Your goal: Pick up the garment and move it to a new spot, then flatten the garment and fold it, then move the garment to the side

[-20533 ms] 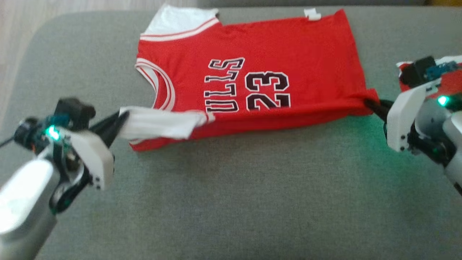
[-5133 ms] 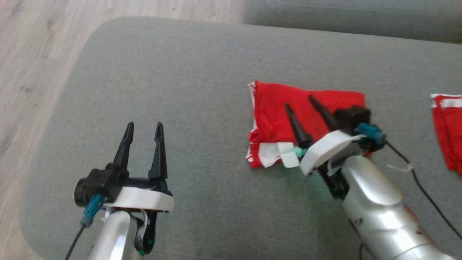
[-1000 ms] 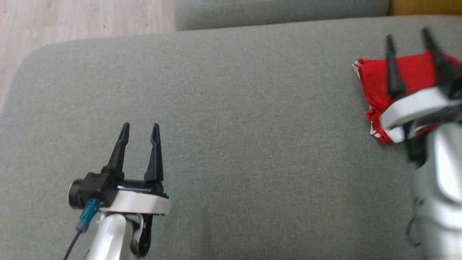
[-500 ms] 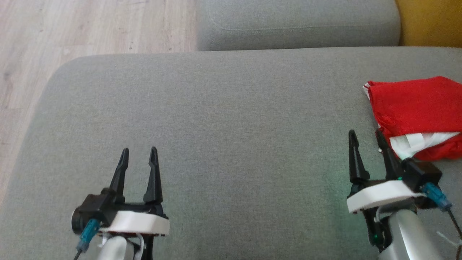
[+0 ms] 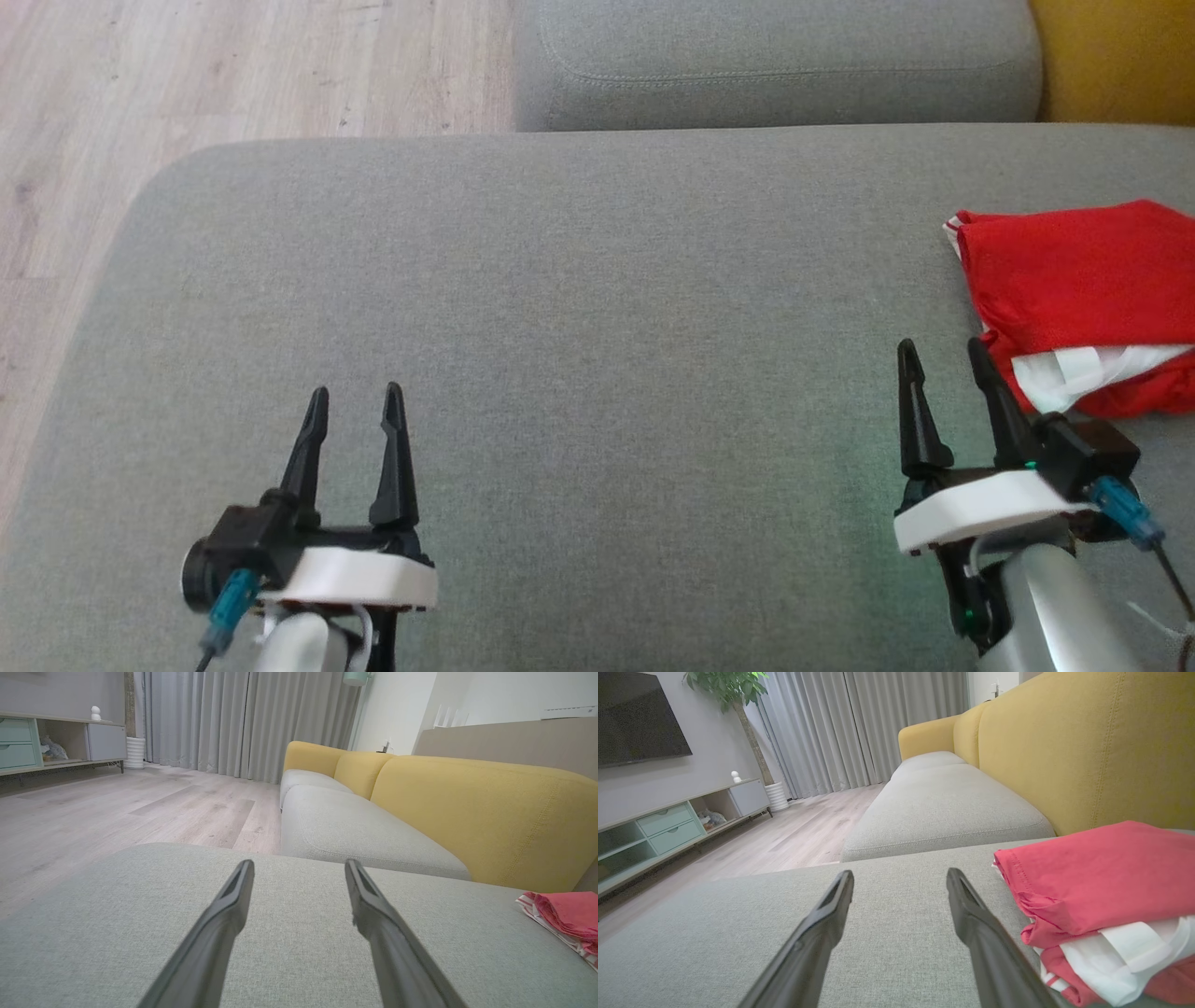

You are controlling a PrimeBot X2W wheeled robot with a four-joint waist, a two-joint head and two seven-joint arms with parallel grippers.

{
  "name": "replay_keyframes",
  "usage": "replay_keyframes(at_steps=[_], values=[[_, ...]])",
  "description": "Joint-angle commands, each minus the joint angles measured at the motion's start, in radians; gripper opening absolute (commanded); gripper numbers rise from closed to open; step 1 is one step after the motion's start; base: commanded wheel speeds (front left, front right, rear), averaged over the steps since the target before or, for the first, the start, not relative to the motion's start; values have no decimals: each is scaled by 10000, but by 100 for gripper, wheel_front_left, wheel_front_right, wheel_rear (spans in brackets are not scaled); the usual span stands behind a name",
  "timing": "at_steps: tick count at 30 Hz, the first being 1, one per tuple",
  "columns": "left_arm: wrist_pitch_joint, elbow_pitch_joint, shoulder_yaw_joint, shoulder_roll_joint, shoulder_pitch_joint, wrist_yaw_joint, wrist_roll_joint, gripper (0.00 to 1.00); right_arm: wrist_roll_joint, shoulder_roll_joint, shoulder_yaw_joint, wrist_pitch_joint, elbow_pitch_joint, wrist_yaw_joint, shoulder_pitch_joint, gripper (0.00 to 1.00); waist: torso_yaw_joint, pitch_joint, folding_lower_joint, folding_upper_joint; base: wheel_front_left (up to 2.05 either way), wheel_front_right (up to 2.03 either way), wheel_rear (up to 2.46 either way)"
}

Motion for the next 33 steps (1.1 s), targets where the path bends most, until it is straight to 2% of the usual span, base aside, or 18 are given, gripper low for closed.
replay_keyframes(at_steps=[1,20,21,24,33], values=[[-51,-382,303,45,-260,37,58,100,28,-29,287,-135,-387,-9,-435,100,-20,2,0,0,0,0,0],[-51,-335,490,45,-179,133,-516,100,164,-28,404,-137,-343,-9,-407,100,-118,-43,0,0,0,0,0],[1,4,82,-2,3,84,-504,0,81,6,167,2,14,0,5,0,-120,-42,0,0,0,0,0],[32,372,76,-5,100,77,-581,0,161,19,163,47,364,0,133,0,-125,-46,0,0,0,0,0],[302,328,277,-2,77,2,-1510,0,1178,15,39,314,232,-1,154,0,-153,-60,0,0,0,0,0]])
